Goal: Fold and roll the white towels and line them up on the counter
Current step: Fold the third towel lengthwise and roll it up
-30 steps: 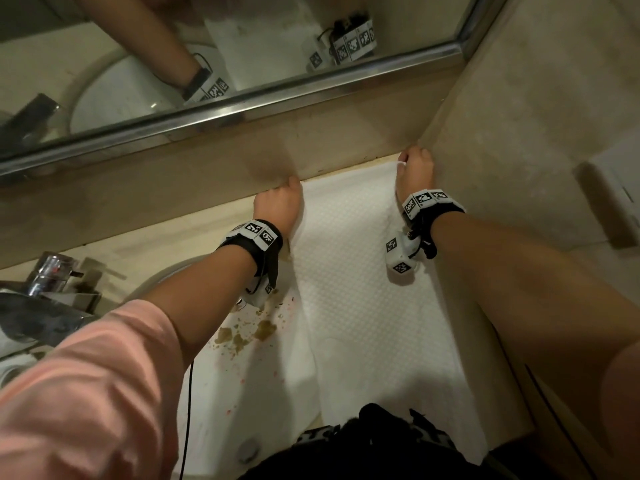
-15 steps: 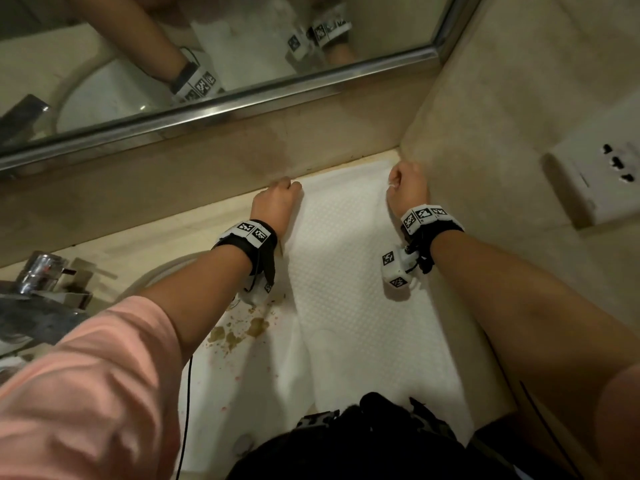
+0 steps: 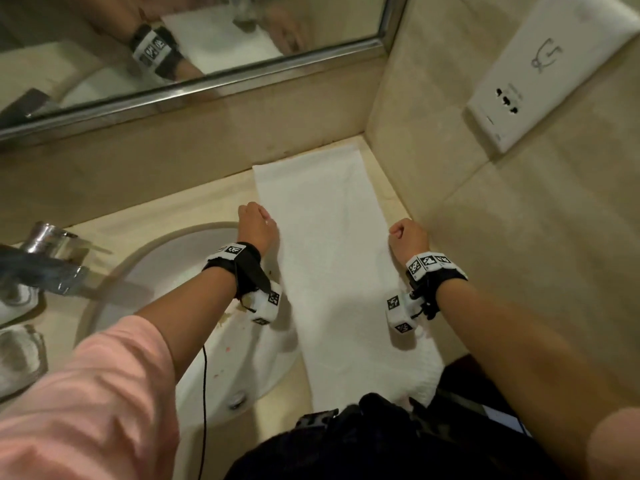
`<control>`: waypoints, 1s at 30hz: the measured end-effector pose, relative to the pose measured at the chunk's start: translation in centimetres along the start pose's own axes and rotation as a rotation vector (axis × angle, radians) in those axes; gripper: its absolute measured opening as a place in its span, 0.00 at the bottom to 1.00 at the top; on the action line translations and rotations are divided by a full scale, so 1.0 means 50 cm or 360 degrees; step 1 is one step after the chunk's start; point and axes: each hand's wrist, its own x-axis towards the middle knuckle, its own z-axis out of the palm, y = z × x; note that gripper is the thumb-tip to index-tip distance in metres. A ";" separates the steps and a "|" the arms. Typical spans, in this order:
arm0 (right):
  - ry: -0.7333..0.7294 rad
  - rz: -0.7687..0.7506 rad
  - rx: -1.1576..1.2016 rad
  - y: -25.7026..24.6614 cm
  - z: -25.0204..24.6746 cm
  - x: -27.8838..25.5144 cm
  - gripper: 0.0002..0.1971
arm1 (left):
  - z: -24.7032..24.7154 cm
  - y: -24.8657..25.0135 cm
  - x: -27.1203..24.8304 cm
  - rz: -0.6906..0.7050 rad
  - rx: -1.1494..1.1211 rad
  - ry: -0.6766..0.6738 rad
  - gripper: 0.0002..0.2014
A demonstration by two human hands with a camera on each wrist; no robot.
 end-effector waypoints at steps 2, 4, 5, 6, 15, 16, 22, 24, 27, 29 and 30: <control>-0.0022 0.0016 -0.0046 0.009 -0.009 -0.029 0.11 | -0.001 -0.001 -0.024 -0.0179 -0.0032 -0.0023 0.11; -0.0075 0.0088 -0.0110 0.010 -0.017 -0.056 0.08 | 0.002 -0.003 -0.048 -0.0338 -0.0008 -0.0122 0.02; -0.0119 0.0115 -0.0162 0.010 -0.019 -0.065 0.07 | 0.006 -0.004 -0.059 -0.0397 0.0032 -0.0185 0.08; -0.0161 0.0138 -0.0224 0.012 -0.021 -0.074 0.07 | 0.012 -0.007 -0.070 -0.0435 0.0062 -0.0265 0.14; -0.0312 0.0235 -0.0449 0.040 -0.054 -0.145 0.12 | 0.034 -0.032 -0.146 -0.0782 -0.0264 -0.0518 0.11; -0.0333 0.0259 -0.0452 0.044 -0.056 -0.149 0.12 | 0.032 -0.029 -0.157 -0.0816 -0.0284 -0.0525 0.11; -0.0535 0.0316 -0.0465 0.061 -0.074 -0.176 0.12 | 0.030 -0.016 -0.215 -0.0913 -0.0238 -0.0659 0.11; -0.0614 0.0334 -0.0463 0.073 -0.083 -0.188 0.12 | 0.033 -0.012 -0.232 -0.0904 -0.0222 -0.0637 0.12; -0.0685 0.0308 -0.0437 0.089 -0.090 -0.200 0.15 | 0.038 -0.008 -0.253 -0.0891 -0.0173 -0.0694 0.14; -0.0709 0.0280 -0.0423 0.094 -0.091 -0.204 0.16 | 0.036 0.001 -0.268 -0.0880 -0.0059 -0.0768 0.12; -0.0721 0.0268 -0.0418 0.095 -0.093 -0.206 0.17 | 0.037 0.005 -0.273 -0.0878 0.0019 -0.0799 0.12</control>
